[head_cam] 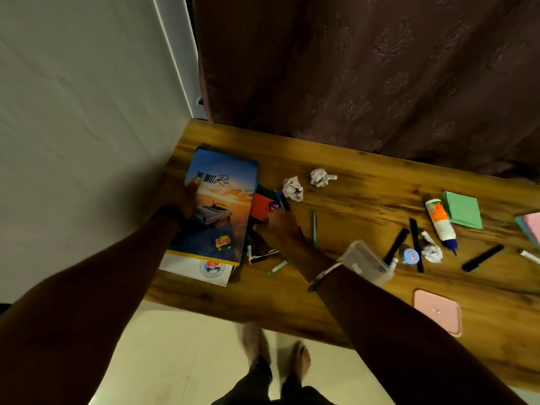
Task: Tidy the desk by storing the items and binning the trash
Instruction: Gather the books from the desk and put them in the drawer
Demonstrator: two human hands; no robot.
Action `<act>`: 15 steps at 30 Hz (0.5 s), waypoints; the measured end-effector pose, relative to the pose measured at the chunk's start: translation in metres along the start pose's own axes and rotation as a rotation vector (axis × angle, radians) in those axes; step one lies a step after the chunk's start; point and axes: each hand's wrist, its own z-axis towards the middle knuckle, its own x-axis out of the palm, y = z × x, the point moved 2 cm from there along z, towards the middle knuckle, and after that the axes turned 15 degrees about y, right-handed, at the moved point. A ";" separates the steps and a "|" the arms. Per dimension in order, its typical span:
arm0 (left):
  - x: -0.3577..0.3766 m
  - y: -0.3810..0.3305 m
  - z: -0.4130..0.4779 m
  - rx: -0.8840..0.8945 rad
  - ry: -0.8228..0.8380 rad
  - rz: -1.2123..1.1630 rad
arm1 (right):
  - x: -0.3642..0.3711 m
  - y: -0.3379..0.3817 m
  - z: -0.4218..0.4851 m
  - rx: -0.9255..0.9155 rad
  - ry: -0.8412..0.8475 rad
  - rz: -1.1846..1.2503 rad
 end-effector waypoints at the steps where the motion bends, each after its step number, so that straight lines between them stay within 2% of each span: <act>1: 0.002 -0.007 -0.005 -0.044 0.024 0.004 | 0.002 0.001 0.003 0.038 -0.012 0.110; 3: 0.008 -0.011 -0.005 -0.092 0.072 -0.022 | 0.002 0.007 -0.002 0.097 0.013 0.438; 6: 0.010 -0.005 -0.001 -0.090 0.166 -0.170 | 0.003 0.012 -0.005 0.099 0.182 0.842; 9: 0.011 0.020 0.018 -0.078 0.283 -0.352 | 0.005 0.018 -0.001 0.096 0.252 0.974; 11: 0.014 0.044 0.037 0.009 0.248 -0.366 | 0.005 0.023 0.004 0.084 0.274 0.997; 15: -0.016 0.010 -0.002 0.103 0.142 -0.292 | 0.005 0.034 0.008 0.097 0.286 1.029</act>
